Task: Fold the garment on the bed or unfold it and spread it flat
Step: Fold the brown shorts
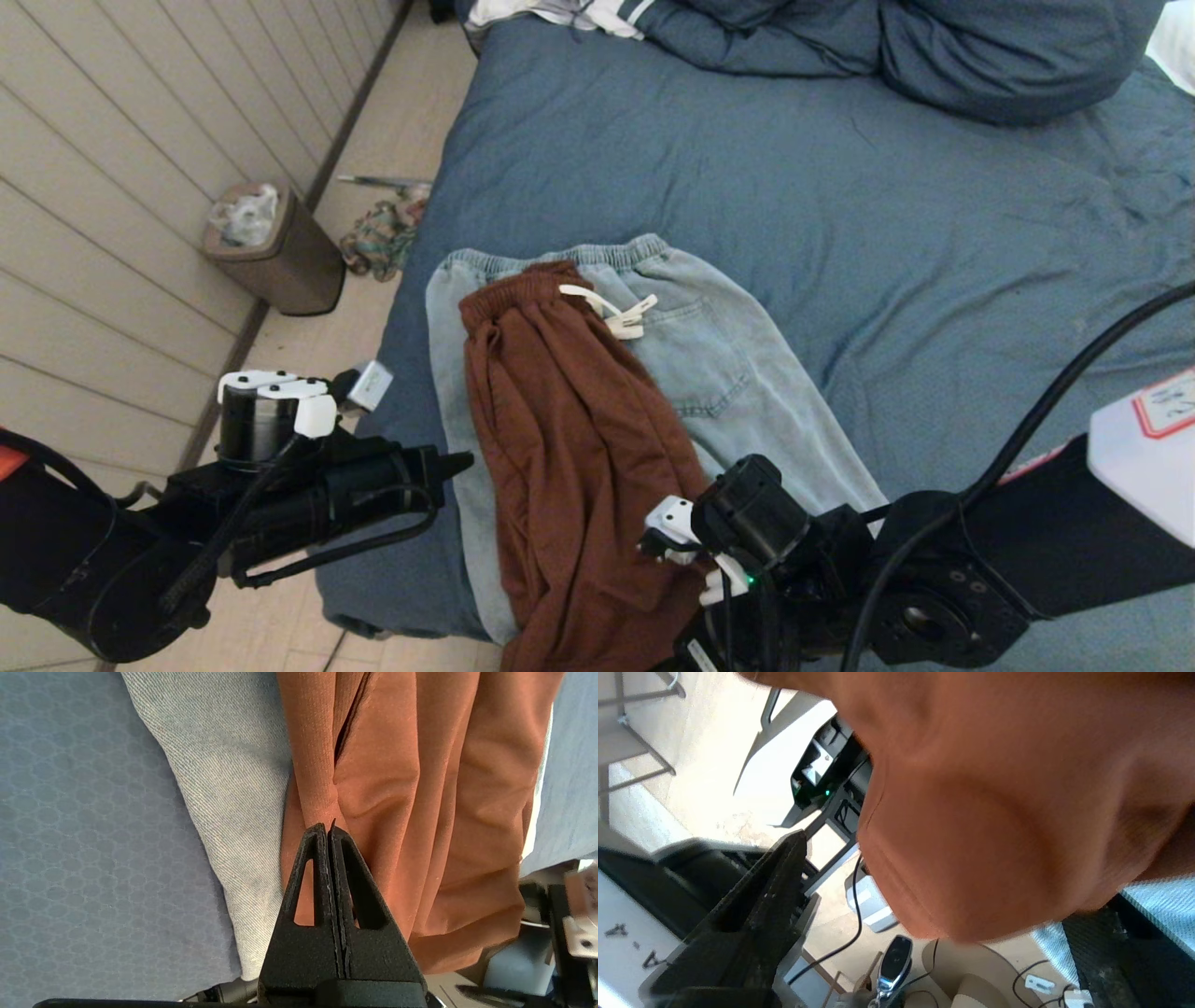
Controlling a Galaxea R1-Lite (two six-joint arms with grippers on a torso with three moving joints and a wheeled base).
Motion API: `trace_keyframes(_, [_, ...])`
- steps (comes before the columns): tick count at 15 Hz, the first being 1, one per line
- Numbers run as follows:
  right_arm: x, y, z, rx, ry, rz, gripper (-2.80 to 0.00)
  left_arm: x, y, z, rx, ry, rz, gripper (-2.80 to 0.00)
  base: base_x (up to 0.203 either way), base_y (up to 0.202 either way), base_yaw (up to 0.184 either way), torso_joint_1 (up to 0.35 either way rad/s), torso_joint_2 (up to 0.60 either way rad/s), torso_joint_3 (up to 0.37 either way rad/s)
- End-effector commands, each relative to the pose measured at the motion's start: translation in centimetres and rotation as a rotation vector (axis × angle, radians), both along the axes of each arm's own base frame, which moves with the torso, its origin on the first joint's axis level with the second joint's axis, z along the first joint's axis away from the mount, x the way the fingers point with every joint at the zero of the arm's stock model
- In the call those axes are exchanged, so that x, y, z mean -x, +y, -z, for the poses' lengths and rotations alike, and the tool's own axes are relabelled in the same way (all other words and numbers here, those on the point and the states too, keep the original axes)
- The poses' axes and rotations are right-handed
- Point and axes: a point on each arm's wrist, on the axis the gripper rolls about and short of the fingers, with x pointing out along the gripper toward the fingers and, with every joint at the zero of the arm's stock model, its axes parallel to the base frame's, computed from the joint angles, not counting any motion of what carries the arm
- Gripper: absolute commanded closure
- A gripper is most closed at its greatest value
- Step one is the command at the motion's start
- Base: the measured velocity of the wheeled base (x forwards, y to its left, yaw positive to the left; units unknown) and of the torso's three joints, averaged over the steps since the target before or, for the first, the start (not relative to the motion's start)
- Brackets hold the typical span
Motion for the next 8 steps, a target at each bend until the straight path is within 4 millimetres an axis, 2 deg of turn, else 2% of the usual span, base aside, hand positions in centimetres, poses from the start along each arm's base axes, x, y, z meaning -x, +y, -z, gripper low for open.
trace_keyframes(1, [1.0,-0.8,0.3,0.018,0.014,-0.010,0.00,-0.1,0.0,0.1,0.002,0.001,0.000,0.00,0.000,0.000,0.000,0.000,0.00,0.000])
trace_keyframes(5, [0.8,-1.0,0.6,0.027,0.021,0.001,0.00,-0.2,-0.1,-0.1,0.004,-0.010,-0.007,0.00,0.000,0.000,0.000,0.000,0.00,0.000])
trace_keyframes(8, [0.1,-0.4,1.2,0.031,0.020,0.001,0.00,-0.5,0.0,-0.2,0.019,-0.002,-0.020,0.00,0.000,0.000,0.000,0.000,0.00,0.000])
